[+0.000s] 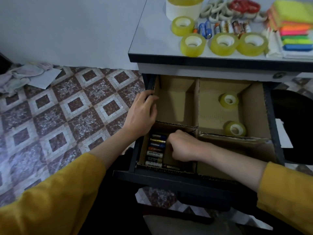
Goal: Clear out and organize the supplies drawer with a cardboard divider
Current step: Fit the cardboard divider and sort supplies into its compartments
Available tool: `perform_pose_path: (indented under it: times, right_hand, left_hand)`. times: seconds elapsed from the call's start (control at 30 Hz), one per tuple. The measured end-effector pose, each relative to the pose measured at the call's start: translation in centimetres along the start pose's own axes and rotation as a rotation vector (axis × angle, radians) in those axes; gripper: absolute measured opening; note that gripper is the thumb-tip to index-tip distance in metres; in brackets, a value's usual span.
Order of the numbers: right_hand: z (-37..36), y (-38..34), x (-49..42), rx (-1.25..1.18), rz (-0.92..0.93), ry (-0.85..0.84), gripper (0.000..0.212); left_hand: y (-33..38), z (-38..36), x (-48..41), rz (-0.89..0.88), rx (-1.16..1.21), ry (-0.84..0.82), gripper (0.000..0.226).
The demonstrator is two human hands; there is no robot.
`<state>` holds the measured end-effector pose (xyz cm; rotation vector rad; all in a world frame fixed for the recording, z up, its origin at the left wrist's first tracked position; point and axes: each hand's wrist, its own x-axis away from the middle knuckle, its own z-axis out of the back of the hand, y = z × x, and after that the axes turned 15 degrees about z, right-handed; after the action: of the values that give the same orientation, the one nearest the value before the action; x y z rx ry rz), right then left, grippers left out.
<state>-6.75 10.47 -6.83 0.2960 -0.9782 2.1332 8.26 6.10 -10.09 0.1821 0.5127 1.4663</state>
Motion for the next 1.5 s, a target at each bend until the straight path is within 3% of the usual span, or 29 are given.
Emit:
perform_pose_path:
  times: [0.23,0.63,0.87,1.1,1.5]
  right_hand:
    - [3.0,-0.2,4.1,0.084,0.059,0.167,0.012]
    - [14.6,3.3,12.8,0.098,-0.058,0.734,0.018]
    - [21.8,7.5,14.3,0.225,-0.252,0.745,0.019]
    - [22.9,9.4,10.9,0.166,-0.425,0.952,0.022]
    - [22.6,9.6,7.2,0.136,-0.409,0.931,0.024]
  left_hand:
    - [2.8,4.0,-2.8,0.037,-0.173,-0.120,0.024]
    - [9.4,10.9,-9.3,-0.034,-0.159,-0.094,0.019]
    - [12.7,12.4,-13.7,-0.028,-0.237,-0.116,0.017]
    - [16.1,9.4,-16.9,-0.035,-0.222,-0.222,0.018]
    - [20.3,5.7,-18.7,-0.163,-0.229,-0.330,0.039]
